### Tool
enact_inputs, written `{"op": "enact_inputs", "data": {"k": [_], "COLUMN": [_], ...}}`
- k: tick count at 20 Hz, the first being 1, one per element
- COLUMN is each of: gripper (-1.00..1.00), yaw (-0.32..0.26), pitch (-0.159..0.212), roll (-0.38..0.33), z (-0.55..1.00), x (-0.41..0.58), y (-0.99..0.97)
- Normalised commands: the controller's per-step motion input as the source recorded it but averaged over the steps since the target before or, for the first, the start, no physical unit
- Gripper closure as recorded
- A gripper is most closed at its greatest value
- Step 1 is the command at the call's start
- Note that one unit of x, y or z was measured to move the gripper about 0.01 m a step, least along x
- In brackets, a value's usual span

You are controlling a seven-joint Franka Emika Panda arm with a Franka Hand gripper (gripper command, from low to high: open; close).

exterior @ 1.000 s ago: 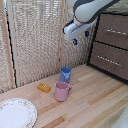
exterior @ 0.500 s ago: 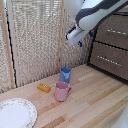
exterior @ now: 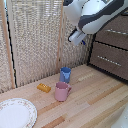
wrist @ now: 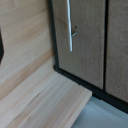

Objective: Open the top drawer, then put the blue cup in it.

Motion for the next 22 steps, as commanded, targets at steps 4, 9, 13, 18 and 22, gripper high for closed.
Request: {"op": "enact_inputs", "data": {"k": [4,9,13,18,22], "gripper": [-1.0,-1.0,-1.0,-1.0,-1.0], "yaw": [0.106,0.122,0.109,0.096,0.052], "pitch": [-0.005,0.004,0.072,0.097,0.115], "roll": [-0.369,-0.325,-0.253,-0.239,-0.247], "z": [0.03,-0.02,-0.02,0.0,0.0], "x": [-0.066,-0.059,-0.039,-0.098,-0.246], "y": [-0.16,-0.33,-0.45,-0.48,-0.53]}}
